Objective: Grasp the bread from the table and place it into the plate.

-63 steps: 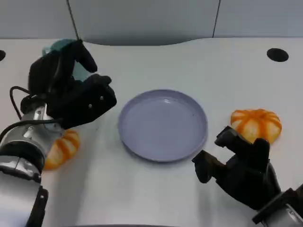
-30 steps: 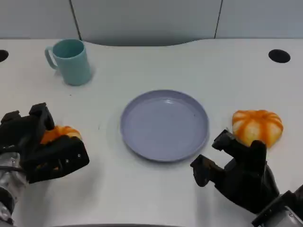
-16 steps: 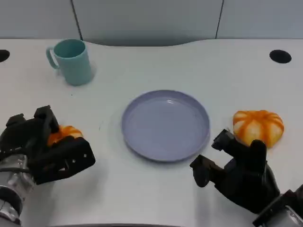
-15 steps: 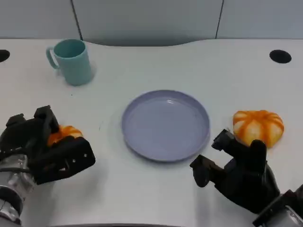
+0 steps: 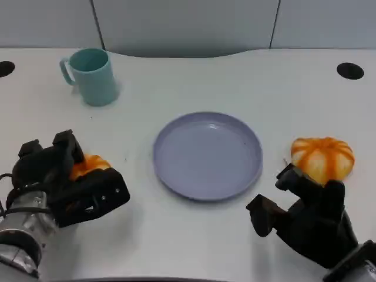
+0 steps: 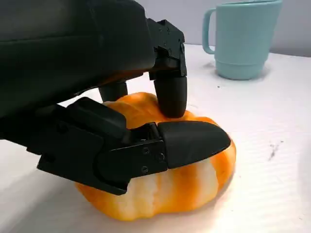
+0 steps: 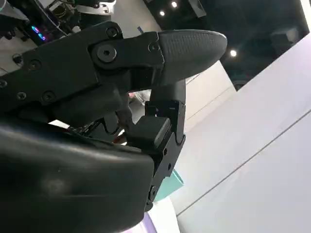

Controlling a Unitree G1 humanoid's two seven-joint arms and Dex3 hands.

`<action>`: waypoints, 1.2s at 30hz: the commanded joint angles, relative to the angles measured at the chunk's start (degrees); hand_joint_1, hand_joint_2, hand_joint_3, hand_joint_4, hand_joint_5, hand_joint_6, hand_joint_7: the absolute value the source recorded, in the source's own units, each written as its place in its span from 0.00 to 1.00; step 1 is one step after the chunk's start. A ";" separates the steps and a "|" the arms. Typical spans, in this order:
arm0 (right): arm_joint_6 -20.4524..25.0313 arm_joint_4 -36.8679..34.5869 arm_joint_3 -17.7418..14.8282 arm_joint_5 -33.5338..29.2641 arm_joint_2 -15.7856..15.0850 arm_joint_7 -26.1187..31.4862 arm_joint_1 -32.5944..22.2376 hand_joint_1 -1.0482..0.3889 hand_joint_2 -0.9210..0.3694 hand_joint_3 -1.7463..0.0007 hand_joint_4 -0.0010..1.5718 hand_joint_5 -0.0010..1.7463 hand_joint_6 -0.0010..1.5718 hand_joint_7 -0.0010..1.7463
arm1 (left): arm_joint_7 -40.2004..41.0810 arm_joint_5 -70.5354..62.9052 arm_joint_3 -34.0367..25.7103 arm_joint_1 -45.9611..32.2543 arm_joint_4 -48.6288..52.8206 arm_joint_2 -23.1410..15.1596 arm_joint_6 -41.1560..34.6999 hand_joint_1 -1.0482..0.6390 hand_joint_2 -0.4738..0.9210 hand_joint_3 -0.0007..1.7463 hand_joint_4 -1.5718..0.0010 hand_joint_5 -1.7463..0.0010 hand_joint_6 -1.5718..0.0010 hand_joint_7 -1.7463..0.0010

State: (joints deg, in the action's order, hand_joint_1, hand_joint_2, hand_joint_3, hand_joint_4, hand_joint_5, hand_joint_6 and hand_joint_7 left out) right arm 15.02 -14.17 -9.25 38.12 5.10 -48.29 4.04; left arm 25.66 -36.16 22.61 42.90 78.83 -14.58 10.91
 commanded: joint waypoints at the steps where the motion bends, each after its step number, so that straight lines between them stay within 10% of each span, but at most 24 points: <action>1: -1.06 -2.74 -1.32 1.12 -1.08 -2.30 1.39 0.20 0.00 0.81 0.56 0.80 0.51 0.54 | -0.68 -0.04 -0.01 1.45 0.41 2.64 0.25 0.00 1.00 0.38 1.00 0.00 1.00 0.00; 23: -0.76 -2.27 -2.00 2.15 -2.46 -2.62 1.42 0.20 0.00 0.81 0.56 0.81 0.49 0.52 | -3.47 -2.08 1.77 5.39 0.82 2.81 -2.60 0.00 1.00 0.37 1.00 0.00 1.00 0.00; 36: -0.48 -4.20 -2.40 2.21 -2.32 -2.91 2.81 0.21 0.00 0.82 0.57 0.80 0.53 0.47 | -6.07 -2.68 2.69 6.56 0.02 1.38 -3.79 0.00 0.99 0.16 1.00 0.00 1.00 0.00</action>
State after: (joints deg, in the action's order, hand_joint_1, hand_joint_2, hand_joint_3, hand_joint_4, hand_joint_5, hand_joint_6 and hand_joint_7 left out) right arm 14.99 -17.71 -10.97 39.78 3.18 -51.03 6.14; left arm 19.18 -38.21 24.64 48.63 79.35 -12.11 7.18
